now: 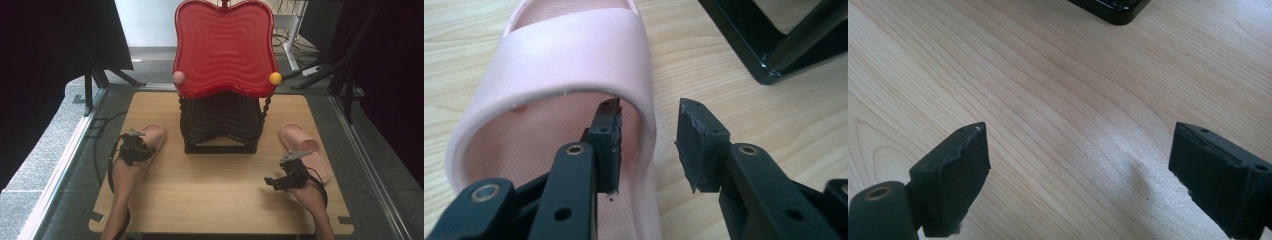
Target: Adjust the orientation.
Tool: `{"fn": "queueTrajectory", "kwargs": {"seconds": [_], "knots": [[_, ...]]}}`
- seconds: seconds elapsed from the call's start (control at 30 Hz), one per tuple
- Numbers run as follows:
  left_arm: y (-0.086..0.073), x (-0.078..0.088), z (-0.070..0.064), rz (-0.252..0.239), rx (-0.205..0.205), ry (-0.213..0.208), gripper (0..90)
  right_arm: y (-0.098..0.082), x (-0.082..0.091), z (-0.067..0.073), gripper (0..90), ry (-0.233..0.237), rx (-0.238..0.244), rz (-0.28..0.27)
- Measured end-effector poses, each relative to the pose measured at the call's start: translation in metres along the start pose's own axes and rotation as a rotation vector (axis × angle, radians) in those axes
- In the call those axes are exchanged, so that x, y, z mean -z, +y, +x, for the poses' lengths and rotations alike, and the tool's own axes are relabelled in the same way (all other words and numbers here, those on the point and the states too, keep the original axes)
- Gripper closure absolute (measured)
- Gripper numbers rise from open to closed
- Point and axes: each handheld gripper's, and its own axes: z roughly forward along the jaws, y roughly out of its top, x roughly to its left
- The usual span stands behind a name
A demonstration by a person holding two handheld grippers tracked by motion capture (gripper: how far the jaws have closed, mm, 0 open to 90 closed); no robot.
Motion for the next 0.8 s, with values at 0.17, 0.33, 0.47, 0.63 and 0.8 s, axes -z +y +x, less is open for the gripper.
{"fn": "queueTrajectory", "kwargs": {"seconds": [0.17, 0.33, 0.47, 0.63, 0.8], "knots": [[0.004, -0.01, -0.001, 0.013, -0.003, 0.014, 70.3, 0.0, 0.001, -0.001, 10.0, -0.002, 0.0, -0.002], [0.007, -0.013, -0.001, 0.019, -0.014, 0.026, 82.0, -0.001, 0.001, -0.001, 10.3, -0.002, -0.002, 0.0], [0.005, -0.008, 0.001, 0.016, -0.04, -0.004, 82.7, -0.001, 0.001, -0.002, 10.5, -0.002, -0.002, 0.001], [0.004, 0.003, 0.003, 0.003, -0.087, -0.047, 82.8, -0.001, 0.001, -0.002, 10.8, -0.004, -0.001, 0.001], [0.0, 0.022, 0.003, -0.007, -0.167, -0.077, 82.4, -0.001, 0.002, -0.002, 11.2, -0.008, -0.001, -0.003]]}}
